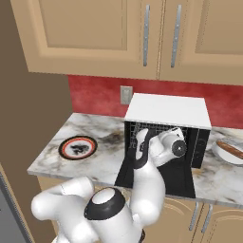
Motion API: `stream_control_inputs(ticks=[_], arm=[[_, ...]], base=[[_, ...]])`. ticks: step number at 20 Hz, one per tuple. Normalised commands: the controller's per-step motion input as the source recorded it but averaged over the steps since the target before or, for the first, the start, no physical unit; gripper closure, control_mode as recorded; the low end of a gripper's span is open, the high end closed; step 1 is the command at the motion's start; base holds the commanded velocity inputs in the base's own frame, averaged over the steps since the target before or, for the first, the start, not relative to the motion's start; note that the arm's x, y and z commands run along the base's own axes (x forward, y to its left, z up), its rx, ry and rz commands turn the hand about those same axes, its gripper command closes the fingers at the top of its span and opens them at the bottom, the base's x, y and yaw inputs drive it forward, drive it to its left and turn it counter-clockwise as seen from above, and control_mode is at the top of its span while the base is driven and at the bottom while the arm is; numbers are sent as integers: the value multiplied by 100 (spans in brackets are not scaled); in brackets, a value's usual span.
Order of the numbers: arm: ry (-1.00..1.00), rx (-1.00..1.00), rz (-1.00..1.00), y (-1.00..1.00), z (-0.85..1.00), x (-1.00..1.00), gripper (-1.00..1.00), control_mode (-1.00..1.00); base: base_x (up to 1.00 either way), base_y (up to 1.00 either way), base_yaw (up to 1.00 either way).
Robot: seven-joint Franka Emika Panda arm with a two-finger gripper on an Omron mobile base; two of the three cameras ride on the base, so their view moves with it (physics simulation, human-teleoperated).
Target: Open the toaster oven door. Place the baguette on the top rack in the toaster oven and place the chicken drumstick on the bottom rack.
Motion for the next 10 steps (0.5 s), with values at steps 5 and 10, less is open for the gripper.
stream_control_inputs(ticks=[5, 10], arm=[[15, 0, 4, 0, -73, -77, -100, -100], [21, 0, 3, 4, -86, -70, -100, -100]], base=[[0, 0, 0], [0, 0, 0]])
